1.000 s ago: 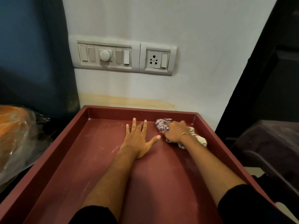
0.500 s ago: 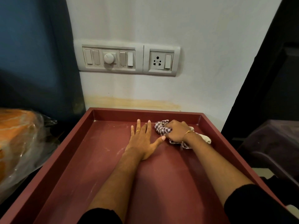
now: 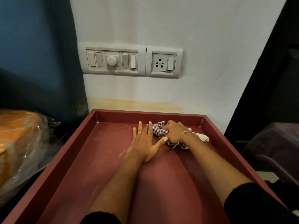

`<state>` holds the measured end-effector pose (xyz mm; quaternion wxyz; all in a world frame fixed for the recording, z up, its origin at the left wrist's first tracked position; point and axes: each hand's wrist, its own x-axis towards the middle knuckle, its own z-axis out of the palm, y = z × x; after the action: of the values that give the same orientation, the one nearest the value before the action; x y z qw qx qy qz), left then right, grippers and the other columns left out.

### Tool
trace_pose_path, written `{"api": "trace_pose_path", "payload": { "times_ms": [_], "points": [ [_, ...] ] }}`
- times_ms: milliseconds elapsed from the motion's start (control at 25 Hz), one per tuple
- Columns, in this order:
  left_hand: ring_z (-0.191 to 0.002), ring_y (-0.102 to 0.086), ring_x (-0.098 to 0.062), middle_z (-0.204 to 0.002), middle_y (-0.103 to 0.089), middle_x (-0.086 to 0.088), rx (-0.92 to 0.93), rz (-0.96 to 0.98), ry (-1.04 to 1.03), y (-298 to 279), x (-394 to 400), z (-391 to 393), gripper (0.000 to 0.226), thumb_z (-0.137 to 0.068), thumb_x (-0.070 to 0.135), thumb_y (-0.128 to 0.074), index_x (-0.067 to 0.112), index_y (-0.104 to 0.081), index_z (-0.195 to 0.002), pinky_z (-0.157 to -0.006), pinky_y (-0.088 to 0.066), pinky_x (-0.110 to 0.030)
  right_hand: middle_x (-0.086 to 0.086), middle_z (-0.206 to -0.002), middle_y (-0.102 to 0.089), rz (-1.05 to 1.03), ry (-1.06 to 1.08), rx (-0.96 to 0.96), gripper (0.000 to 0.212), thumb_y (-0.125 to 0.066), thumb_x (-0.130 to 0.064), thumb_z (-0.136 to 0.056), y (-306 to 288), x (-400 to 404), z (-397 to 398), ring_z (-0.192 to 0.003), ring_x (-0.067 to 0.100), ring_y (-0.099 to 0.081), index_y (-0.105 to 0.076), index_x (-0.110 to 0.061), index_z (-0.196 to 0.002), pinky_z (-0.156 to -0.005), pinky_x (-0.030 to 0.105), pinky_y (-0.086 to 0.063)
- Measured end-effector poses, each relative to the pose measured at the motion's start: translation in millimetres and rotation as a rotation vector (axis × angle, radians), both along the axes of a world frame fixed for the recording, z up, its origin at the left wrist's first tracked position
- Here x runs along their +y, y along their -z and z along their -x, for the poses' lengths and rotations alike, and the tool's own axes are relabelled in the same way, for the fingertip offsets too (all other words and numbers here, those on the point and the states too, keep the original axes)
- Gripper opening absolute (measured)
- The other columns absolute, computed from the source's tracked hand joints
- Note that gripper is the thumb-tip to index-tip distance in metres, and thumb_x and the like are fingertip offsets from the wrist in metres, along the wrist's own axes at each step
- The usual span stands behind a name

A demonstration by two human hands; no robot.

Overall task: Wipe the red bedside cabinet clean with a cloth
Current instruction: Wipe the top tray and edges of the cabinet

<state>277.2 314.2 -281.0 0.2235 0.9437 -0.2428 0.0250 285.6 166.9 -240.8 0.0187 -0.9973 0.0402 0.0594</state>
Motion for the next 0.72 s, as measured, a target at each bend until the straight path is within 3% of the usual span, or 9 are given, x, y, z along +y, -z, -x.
{"api": "trace_pose_path", "payload": {
  "times_ms": [160, 400, 520, 640, 720],
  "points": [
    [-0.144, 0.018, -0.025, -0.159, 0.001, -0.005, 0.013, 0.029, 0.010, -1, 1, 1, 0.086, -0.089, 0.062, -0.027, 0.009, 0.006, -0.148, -0.117, 0.012, -0.043, 0.004, -0.142, -0.037, 0.030, 0.191, -0.044, 0.054, -0.051, -0.032, -0.087, -3, 1, -1, -0.129, 0.037, -0.035, -0.037, -0.032, -0.140, -0.104, 0.049, -0.034],
    [-0.144, 0.019, -0.023, -0.159, 0.009, -0.004, 0.055, 0.168, 0.025, -4, 3, 3, 0.092, -0.087, 0.064, -0.034, 0.010, 0.010, -0.147, -0.117, 0.012, -0.041, 0.004, -0.140, -0.044, 0.013, -0.088, -0.020, 0.051, -0.049, -0.023, -0.089, -6, 33, -8, -0.125, 0.035, -0.042, -0.039, -0.035, -0.138, -0.098, 0.046, -0.040],
    [-0.144, 0.018, -0.022, -0.158, 0.010, -0.004, 0.062, 0.167, 0.016, -2, 4, 3, 0.090, -0.088, 0.063, -0.032, 0.010, 0.011, -0.147, -0.117, 0.013, -0.039, 0.001, -0.142, -0.040, 0.034, 0.002, 0.026, 0.057, -0.053, -0.027, -0.088, -7, 20, -7, -0.130, 0.034, -0.036, -0.035, -0.041, -0.140, -0.102, 0.049, -0.036],
    [-0.145, 0.017, -0.022, -0.159, 0.008, -0.003, 0.119, 0.214, 0.031, -1, 5, 0, 0.099, -0.076, 0.071, -0.022, 0.011, 0.010, -0.147, -0.116, 0.013, -0.038, 0.001, -0.140, -0.041, 0.010, 0.141, -0.012, 0.048, -0.049, -0.029, -0.088, -7, 35, -15, -0.129, 0.034, -0.035, -0.045, -0.030, -0.135, -0.102, 0.052, -0.032],
    [-0.145, 0.015, -0.021, -0.159, 0.006, -0.003, 0.183, 0.345, 0.016, -4, 5, -1, 0.100, -0.072, 0.072, -0.019, 0.011, 0.008, -0.148, -0.116, 0.013, -0.037, 0.003, -0.139, -0.043, -0.022, 0.067, -0.026, 0.040, -0.048, -0.030, -0.090, -7, 54, -17, -0.128, 0.033, -0.036, -0.051, -0.021, -0.129, -0.101, 0.050, -0.033]
  ]
}}
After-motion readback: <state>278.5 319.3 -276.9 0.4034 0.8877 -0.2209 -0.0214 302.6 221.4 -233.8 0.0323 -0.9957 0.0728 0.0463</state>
